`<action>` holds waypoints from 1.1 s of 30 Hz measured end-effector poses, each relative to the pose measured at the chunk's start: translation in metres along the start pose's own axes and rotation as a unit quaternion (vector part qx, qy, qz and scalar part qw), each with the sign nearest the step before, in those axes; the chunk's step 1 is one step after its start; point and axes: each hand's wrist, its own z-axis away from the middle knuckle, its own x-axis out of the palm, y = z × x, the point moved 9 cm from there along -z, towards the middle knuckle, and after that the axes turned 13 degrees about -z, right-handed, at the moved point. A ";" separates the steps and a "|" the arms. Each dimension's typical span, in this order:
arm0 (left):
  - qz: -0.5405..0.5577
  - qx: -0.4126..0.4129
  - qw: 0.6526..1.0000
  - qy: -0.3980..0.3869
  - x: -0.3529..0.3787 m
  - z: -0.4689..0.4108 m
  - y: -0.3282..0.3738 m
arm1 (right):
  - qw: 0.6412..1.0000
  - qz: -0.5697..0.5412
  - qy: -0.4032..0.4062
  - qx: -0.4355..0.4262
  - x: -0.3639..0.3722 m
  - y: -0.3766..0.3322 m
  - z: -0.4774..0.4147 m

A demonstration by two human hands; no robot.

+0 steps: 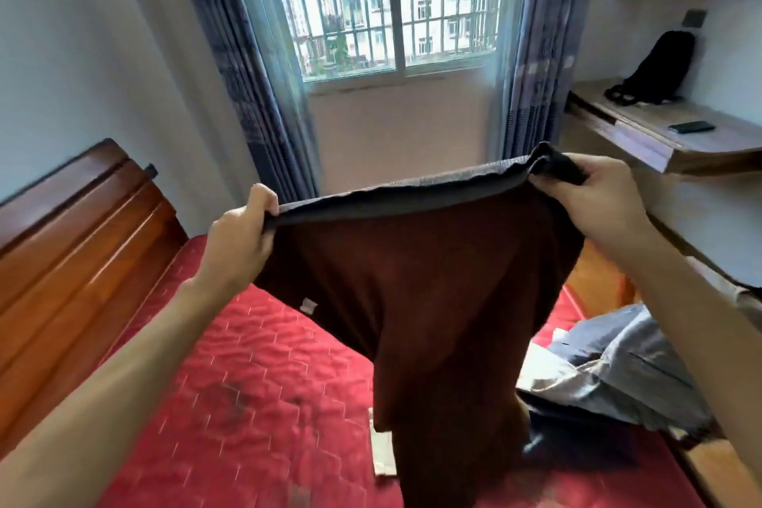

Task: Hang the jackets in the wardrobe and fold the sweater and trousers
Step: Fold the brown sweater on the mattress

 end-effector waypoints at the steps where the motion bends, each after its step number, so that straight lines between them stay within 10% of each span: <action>1: -0.014 0.006 1.000 -0.002 -0.010 0.003 -0.005 | 1.000 0.018 0.002 0.005 0.004 0.008 0.001; 13: -0.100 0.069 0.992 -0.028 -0.071 0.013 -0.139 | 0.876 0.461 -0.084 -0.113 0.139 0.019 -0.016; 23: -0.191 0.054 0.979 -0.048 -0.017 -0.031 -0.321 | 0.924 0.343 -0.169 0.024 0.347 0.114 -0.105; 33: -0.171 0.074 0.982 -0.036 -0.010 -0.052 -0.442 | 0.942 0.300 -0.141 -0.055 0.477 0.114 -0.163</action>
